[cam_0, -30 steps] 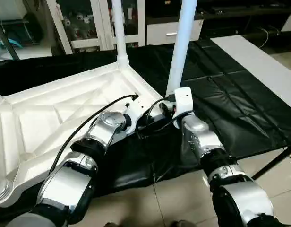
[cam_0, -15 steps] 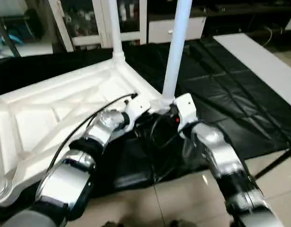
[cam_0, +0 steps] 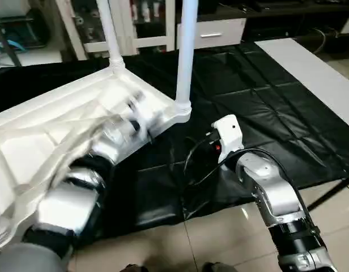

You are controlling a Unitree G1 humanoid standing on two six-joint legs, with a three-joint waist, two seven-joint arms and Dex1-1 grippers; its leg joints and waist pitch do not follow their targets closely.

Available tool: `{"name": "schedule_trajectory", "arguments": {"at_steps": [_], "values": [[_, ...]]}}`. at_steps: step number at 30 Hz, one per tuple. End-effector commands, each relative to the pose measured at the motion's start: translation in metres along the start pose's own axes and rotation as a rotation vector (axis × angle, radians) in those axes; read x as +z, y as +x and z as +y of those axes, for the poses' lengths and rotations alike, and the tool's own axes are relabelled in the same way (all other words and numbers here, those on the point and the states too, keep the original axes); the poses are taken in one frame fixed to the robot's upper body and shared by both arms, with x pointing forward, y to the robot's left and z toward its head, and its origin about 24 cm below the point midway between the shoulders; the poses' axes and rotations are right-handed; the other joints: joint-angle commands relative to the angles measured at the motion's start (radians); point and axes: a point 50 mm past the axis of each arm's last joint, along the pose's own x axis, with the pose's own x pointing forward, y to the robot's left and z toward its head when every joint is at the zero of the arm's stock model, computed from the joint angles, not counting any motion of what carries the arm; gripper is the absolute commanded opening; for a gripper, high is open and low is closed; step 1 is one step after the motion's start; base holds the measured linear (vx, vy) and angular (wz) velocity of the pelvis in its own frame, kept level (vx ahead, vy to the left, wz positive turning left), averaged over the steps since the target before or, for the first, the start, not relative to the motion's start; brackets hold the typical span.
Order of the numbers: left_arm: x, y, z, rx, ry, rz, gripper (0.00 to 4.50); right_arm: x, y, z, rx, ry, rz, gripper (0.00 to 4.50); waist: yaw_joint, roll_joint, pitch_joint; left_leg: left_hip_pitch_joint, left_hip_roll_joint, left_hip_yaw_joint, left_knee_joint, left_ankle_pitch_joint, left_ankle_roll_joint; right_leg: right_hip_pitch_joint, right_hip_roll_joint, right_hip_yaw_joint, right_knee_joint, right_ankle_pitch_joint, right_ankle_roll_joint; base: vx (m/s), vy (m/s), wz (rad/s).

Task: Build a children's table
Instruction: Rotate leg to tighten

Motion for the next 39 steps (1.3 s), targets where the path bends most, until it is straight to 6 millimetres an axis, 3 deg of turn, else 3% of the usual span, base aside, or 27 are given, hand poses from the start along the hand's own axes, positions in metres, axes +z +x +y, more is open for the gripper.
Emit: {"name": "schedule_trajectory", "arguments": {"at_steps": [1,10,11,12,14,15,16,17,19,20,21,22,23,24,26,27,28,29,30,32,33,34,35,36,37,38,39], "values": [[0.001,-0.001,0.007,0.089,-0.157,-0.025,0.99,0.011,-0.007,-0.007,-0.063,0.015,-0.051,3.86,0.005,-0.009,-0.075,0.042,0.061,-0.035,-0.073,-0.214,0.059,0.042,-0.038,0.028,-0.049,-0.147,-0.247,0.000,0.000,0.00],[-0.009,-0.039,0.000,0.310,-0.362,-0.175,0.99,0.020,-0.032,-0.016,-0.203,-0.026,-0.121,3.86,0.024,-0.018,-0.074,0.036,0.062,-0.035,-0.076,-0.222,0.052,0.040,-0.032,0.028,-0.053,-0.178,-0.189,0.000,0.000,0.00],[-0.009,-0.039,0.000,0.310,-0.362,-0.175,0.99,0.020,-0.032,-0.016,-0.203,-0.026,-0.121,3.86,0.032,-0.027,-0.067,-0.019,0.048,-0.083,-0.095,-0.215,0.107,0.079,-0.050,-0.016,-0.031,-0.171,-0.186,0.000,0.000,0.00],[-0.011,-0.044,-0.002,0.335,-0.360,-0.176,0.99,0.019,-0.033,-0.018,-0.220,-0.023,-0.115,3.86,0.020,0.008,-0.071,0.002,0.067,-0.119,-0.110,-0.271,0.121,0.068,-0.025,-0.050,-0.030,-0.193,-0.157,-0.026,-0.038,0.31],[-0.013,-0.054,-0.005,0.372,-0.342,-0.177,0.99,0.014,-0.035,-0.020,-0.244,-0.009,-0.102,3.86,-0.014,0.032,-0.069,0.016,0.108,-0.208,-0.121,-0.273,0.125,0.057,0.012,-0.067,0.015,-0.116,-0.165,0.018,-0.065,0.53],[-0.015,-0.060,-0.008,0.401,-0.337,-0.169,0.99,0.011,-0.036,-0.020,-0.251,0.008,-0.091,3.86,-0.025,0.041,-0.063,0.044,0.123,-0.253,-0.134,-0.313,0.137,0.034,0.031,-0.072,0.053,-0.169,-0.174,0.005,-0.114,0.60],[-0.015,-0.060,-0.008,0.401,-0.337,-0.169,0.99,0.011,-0.036,-0.020,-0.251,0.008,-0.091,3.86,-0.025,0.041,-0.057,0.049,0.132,-0.294,-0.148,-0.355,0.148,0.021,0.040,-0.063,0.092,-0.213,-0.191,0.006,-0.172,0.72],[-0.017,-0.064,-0.010,0.406,-0.337,-0.151,0.99,0.011,-0.037,-0.020,-0.255,0.013,-0.089,3.86,-0.022,0.042,-0.055,0.048,0.125,-0.307,-0.154,-0.381,0.146,0.016,0.045,-0.053,0.106,-0.222,-0.196,0.006,-0.172,0.72],[-0.020,-0.071,-0.016,0.422,-0.304,-0.123,0.99,0.010,-0.037,-0.021,-0.255,0.025,-0.087,3.86,-0.018,0.012,-0.057,0.013,0.046,-0.336,-0.168,-0.441,0.135,0.051,0.036,-0.015,0.082,-0.225,-0.293,-0.024,-0.243,0.66],[-0.020,-0.071,-0.016,0.422,-0.304,-0.123,0.99,0.010,-0.037,-0.021,-0.255,0.025,-0.087,3.86,-0.008,0.003,-0.055,0.004,0.018,-0.330,-0.153,-0.433,0.132,0.061,0.022,-0.011,0.046,-0.245,-0.353,-0.032,-0.266,0.65],[-0.026,-0.074,-0.022,0.434,-0.306,-0.077,0.99,0.006,-0.038,-0.026,-0.297,0.059,-0.067,3.86,0.015,-0.051,-0.059,0.026,-0.084,-0.149,0.101,-0.299,0.072,0.055,-0.042,0.018,-0.123,-0.342,-0.524,-0.064,-0.279,0.58],[-0.026,-0.074,-0.022,0.436,-0.307,-0.071,0.99,0.005,-0.038,-0.026,-0.302,0.058,-0.064,3.86,0.033,-0.065,-0.062,-0.022,-0.095,-0.094,0.183,-0.261,0.090,0.094,-0.036,0.043,-0.111,-0.357,-0.504,-0.052,-0.267,0.22],[-0.026,-0.076,-0.026,0.417,-0.341,-0.076,0.99,0.003,-0.040,-0.028,-0.305,0.044,-0.045,3.86,0.043,-0.069,-0.051,-0.049,-0.085,-0.086,0.198,-0.222,0.098,0.114,-0.045,0.060,-0.096,-0.373,-0.428,-0.052,-0.267,0.22],[-0.026,-0.076,-0.026,0.416,-0.342,-0.076,0.99,0.003,-0.040,-0.028,-0.305,0.043,-0.044,3.86,0.055,-0.061,-0.036,-0.054,-0.073,-0.089,0.182,-0.191,0.070,0.118,-0.072,0.075,-0.090,-0.420,-0.220,-0.020,-0.224,0.05],[-0.024,-0.076,-0.029,0.396,-0.355,-0.083,0.99,0.002,-0.042,-0.029,-0.303,0.039,-0.036,3.86,0.072,-0.040,-0.058,0.010,-0.014,-0.116,0.037,-0.146,0.111,0.126,-0.059,0.082,-0.102,-0.364,-0.026,-0.052,-0.171,0.19],[-0.023,-0.076,-0.031,0.384,-0.359,-0.081,0.99,0.001,-0.043,-0.029,-0.300,0.043,-0.031,3.86,0.073,-0.028,-0.067,0.030,0.014,-0.128,0.011,-0.079,0.130,0.120,-0.042,0.066,-0.089,-0.292,0.017,-0.063,-0.160,0.24],[-0.023,-0.077,-0.032,0.378,-0.359,-0.076,0.99,0.001,-0.044,-0.029,-0.299,0.039,-0.028,3.86,0.060,-0.003,-0.086,0.085,0.138,-0.185,-0.027,0.031,0.206,0.074,-0.032,0.031,-0.029,-0.108,0.044,-0.045,-0.132,0.17],[-0.023,-0.077,-0.033,0.376,-0.359,-0.073,0.99,0.000,-0.044,-0.029,-0.299,0.036,-0.027,3.86,0.048,-0.011,-0.083,0.096,0.181,-0.199,-0.029,0.060,0.248,0.052,-0.052,0.030,-0.009,-0.072,0.036,-0.045,-0.132,0.17],[-0.022,-0.077,-0.036,0.351,-0.375,-0.074,0.99,0.001,-0.045,-0.029,-0.295,0.026,-0.027,3.86,0.053,-0.026,-0.065,0.062,0.131,-0.161,-0.018,-0.038,0.231,0.062,-0.104,0.066,-0.026,-0.114,-0.027,-0.037,-0.107,0.12],[-0.021,-0.078,-0.038,0.341,-0.373,-0.073,0.99,0.000,-0.046,-0.029,-0.298,0.020,-0.023,3.86,0.070,-0.042,-0.046,0.046,0.021,-0.096,0.009,-0.170,0.116,0.106,-0.084,0.076,-0.084,-0.437,0.000,-0.035,-0.089,0.11],[-0.021,-0.078,-0.039,0.333,-0.373,-0.073,0.99,0.000,-0.046,-0.030,-0.300,0.019,-0.020,3.86,0.085,-0.035,-0.033,0.059,0.012,-0.085,0.008,-0.178,0.066,0.099,-0.065,0.071,-0.118,-0.758,0.062,-0.044,-0.062,0.07],[-0.021,-0.078,-0.041,0.326,-0.376,-0.070,0.99,-0.002,-0.046,-0.029,-0.298,0.021,-0.013,3.86,0.082,-0.036,-0.025,0.085,0.011,-0.077,-0.004,-0.241,0.045,0.093,-0.032,0.044,-0.139,-0.908,0.105,0.000,0.000,0.00],[-0.021,-0.079,-0.041,0.325,-0.375,-0.067,0.99,-0.003,-0.047,-0.029,-0.297,0.021,-0.010,3.86,0.081,-0.037,-0.022,0.102,0.020,-0.080,-0.017,-0.283,0.039,0.094,-0.024,0.026,-0.143,-0.918,0.111,0.000,0.000,0.00],[-0.021,-0.080,-0.041,0.327,-0.375,-0.060,0.99,-0.004,-0.047,-0.027,-0.285,0.017,-0.003,3.86,0.057,-0.012,-0.017,0.188,0.090,-0.119,-0.068,-0.517,0.029,0.074,0.001,-0.044,-0.137,-0.819,0.076,0.000,0.000,0.00],[-0.022,-0.081,-0.041,0.330,-0.376,-0.057,0.99,-0.005,-0.046,-0.026,-0.280,0.020,-0.002,3.86,0.039,-0.005,-0.014,0.192,0.142,-0.153,-0.108,-0.637,0.027,0.087,0.004,-0.061,-0.092,-0.715,0.053,0.000,0.000,0.00],[-0.022,-0.082,-0.041,0.330,-0.378,-0.055,0.99,-0.005,-0.046,-0.025,-0.276,0.023,-0.001,3.86,0.040,0.008,-0.017,0.179,0.207,-0.186,-0.164,-0.746,0.021,0.111,-0.002,-0.055,0.016,-0.554,0.020,0.000,0.000,0.00],[-0.022,-0.082,-0.042,0.321,-0.380,-0.052,0.99,-0.006,-0.045,-0.024,-0.269,0.028,-0.001,3.86,0.026,0.013,-0.013,0.182,0.201,-0.177,-0.205,-0.873,0.011,0.079,0.019,-0.051,0.114,-0.278,-0.026,0.000,0.000,0.00]]}}
